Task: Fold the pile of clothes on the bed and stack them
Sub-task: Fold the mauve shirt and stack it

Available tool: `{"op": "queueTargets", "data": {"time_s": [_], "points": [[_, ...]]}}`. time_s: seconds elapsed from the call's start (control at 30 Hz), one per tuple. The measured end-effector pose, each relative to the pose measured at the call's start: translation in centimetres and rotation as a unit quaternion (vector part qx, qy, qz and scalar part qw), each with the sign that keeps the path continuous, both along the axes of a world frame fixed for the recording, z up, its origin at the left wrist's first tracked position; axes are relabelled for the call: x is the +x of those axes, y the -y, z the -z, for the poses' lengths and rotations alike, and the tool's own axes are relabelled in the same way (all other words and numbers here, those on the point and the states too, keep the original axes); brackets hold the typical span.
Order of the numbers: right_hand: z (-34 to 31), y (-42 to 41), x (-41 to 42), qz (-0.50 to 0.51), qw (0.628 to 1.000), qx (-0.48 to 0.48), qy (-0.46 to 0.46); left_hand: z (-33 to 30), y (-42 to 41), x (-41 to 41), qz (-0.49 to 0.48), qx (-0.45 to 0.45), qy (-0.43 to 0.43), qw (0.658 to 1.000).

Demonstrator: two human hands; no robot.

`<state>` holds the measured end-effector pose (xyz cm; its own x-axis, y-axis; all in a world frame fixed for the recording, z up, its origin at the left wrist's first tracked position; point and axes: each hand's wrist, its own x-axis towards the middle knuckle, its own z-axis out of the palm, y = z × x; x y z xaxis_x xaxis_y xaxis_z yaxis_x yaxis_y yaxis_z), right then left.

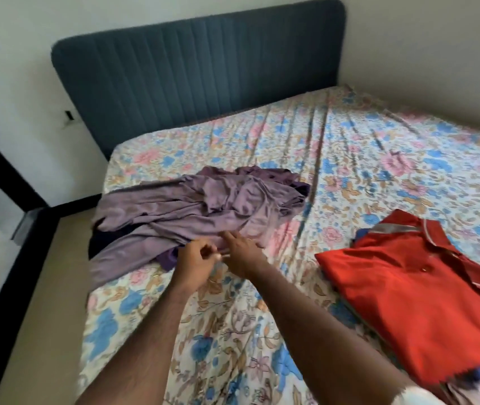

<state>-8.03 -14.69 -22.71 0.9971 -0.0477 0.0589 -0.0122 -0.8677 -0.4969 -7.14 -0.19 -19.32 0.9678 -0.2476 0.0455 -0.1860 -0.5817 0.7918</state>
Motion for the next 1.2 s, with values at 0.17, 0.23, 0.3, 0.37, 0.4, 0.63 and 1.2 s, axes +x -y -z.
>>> {"op": "queueTargets", "data": {"time_s": [0.17, 0.23, 0.3, 0.37, 0.4, 0.63, 1.2], "points": [[2.2, -1.1, 0.5, 0.131, 0.985, 0.111, -0.023, 0.9, -4.2, -1.7, 0.026, 0.025, 0.012, 0.999], [1.6, -0.9, -2.1, 0.073, 0.986, 0.147, -0.039, 1.3, -5.1, -2.9, 0.039, 0.070, 0.035, 0.996], [1.6, -0.8, -5.3, 0.033, 0.989, 0.137, -0.054, 1.8, -5.7, -3.8, 0.047, 0.152, 0.084, 0.984], [1.9, -1.2, -8.4, 0.018, 0.992, 0.103, -0.065, 2.2, -5.9, -4.4, 0.065, 0.215, 0.131, 0.966], [2.2, -1.4, -9.7, 0.010, 0.992, 0.100, -0.074, 2.4, -6.0, -4.6, 0.079, 0.245, 0.140, 0.956], [2.2, -2.7, -19.6, 0.015, 0.993, 0.081, -0.088, 3.3, -9.2, -7.0, 0.119, 0.370, 0.161, 0.907], [1.0, -0.3, -29.5, 0.146, 0.989, -0.006, 0.006, 2.0, -14.1, -18.3, 0.237, 0.391, 0.092, 0.885]]}}
